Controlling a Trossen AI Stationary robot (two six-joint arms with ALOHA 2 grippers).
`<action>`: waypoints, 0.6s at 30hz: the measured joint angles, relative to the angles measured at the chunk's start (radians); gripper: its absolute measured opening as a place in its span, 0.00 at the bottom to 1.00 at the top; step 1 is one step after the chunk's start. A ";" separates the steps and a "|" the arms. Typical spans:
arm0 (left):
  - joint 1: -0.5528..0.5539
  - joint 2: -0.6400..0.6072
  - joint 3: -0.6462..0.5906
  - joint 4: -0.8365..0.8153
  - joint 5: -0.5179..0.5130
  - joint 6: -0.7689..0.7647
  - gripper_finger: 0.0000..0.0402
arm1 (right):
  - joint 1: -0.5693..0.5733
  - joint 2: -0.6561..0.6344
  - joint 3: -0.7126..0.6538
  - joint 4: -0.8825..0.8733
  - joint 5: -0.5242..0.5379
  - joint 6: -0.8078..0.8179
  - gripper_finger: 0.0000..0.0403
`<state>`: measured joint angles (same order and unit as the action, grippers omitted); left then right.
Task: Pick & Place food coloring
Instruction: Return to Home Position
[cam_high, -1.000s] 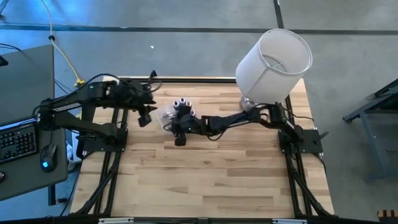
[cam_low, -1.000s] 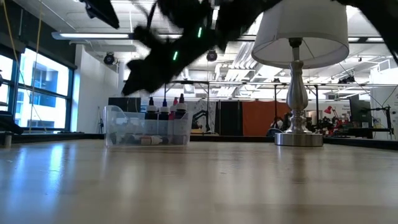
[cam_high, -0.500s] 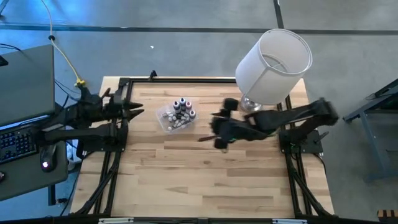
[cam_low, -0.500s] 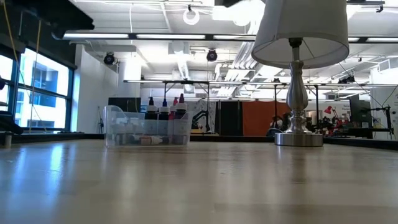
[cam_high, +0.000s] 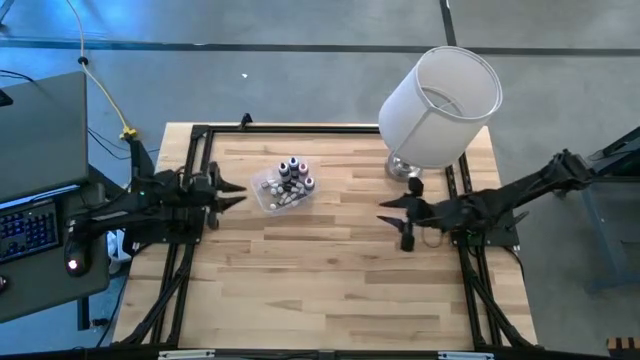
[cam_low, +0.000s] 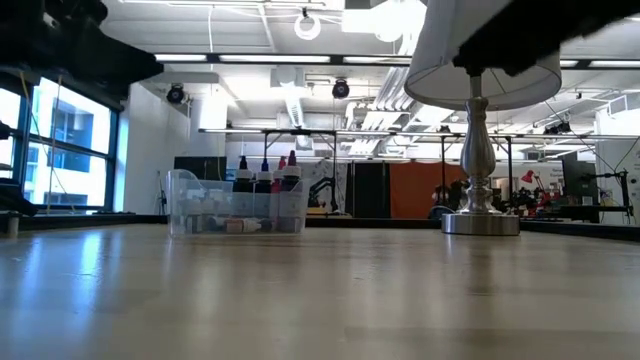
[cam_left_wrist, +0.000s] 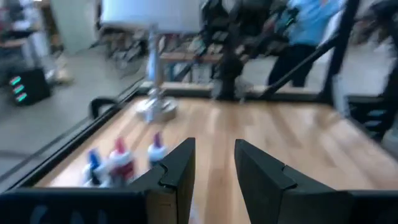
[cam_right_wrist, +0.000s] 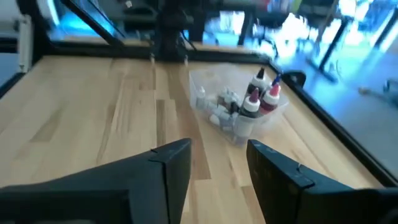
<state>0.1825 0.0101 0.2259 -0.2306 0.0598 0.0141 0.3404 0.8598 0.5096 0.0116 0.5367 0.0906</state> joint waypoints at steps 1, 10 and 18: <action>0.000 0.000 -0.030 0.056 0.020 0.000 0.28 | 0.002 -0.041 -0.057 0.052 -0.005 -0.029 0.37; 0.000 0.007 -0.204 0.260 -0.002 -0.078 0.28 | 0.002 -0.324 -0.442 0.407 0.017 -0.066 0.37; 0.000 0.013 -0.204 0.244 -0.017 -0.158 0.28 | 0.002 -0.384 -0.499 0.292 0.006 -0.070 0.39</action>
<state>0.1829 0.0231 0.0219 0.0136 0.0428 -0.1438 0.3424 0.4759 0.0107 0.3037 0.5426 0.0202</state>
